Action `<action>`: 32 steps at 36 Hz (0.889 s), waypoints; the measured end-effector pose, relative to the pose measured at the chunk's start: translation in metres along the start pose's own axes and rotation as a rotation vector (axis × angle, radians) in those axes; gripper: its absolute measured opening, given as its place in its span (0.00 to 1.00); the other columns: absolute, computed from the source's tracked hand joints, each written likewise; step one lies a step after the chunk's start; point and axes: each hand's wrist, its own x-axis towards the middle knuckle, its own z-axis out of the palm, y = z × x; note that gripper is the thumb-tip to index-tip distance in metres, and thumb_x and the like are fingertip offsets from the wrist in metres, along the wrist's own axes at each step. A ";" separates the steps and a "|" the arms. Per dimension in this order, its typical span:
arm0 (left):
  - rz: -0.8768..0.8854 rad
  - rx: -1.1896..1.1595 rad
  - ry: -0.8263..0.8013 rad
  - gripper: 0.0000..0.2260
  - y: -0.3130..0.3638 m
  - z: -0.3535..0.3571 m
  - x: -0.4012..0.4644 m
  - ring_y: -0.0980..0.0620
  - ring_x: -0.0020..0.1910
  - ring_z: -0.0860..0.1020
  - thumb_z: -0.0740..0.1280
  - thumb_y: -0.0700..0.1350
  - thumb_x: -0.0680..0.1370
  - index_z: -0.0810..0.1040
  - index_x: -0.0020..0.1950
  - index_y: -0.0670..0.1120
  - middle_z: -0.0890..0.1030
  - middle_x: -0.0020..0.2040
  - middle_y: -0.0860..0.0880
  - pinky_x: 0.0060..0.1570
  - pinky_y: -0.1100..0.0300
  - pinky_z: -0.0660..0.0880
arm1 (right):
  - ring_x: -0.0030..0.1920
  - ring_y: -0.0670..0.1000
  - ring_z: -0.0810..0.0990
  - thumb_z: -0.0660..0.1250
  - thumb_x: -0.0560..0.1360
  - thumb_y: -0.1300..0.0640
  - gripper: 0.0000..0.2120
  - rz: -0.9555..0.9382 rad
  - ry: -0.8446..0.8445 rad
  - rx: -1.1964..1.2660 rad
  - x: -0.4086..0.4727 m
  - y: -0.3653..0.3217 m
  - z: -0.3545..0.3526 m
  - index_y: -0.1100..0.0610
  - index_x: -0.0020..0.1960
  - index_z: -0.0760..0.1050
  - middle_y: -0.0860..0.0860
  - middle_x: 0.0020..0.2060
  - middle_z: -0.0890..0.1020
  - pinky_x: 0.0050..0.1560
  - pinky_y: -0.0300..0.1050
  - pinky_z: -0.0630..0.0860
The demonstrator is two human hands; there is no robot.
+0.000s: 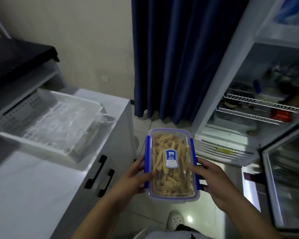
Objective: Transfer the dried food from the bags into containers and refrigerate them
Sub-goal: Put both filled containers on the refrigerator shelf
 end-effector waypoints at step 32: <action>-0.262 0.263 -0.318 0.36 0.074 0.253 0.384 0.43 0.52 0.85 0.80 0.53 0.65 0.70 0.70 0.64 0.86 0.55 0.46 0.45 0.48 0.82 | 0.50 0.48 0.84 0.79 0.60 0.55 0.32 -0.142 0.396 0.199 0.174 -0.037 -0.319 0.35 0.61 0.77 0.47 0.52 0.84 0.43 0.40 0.81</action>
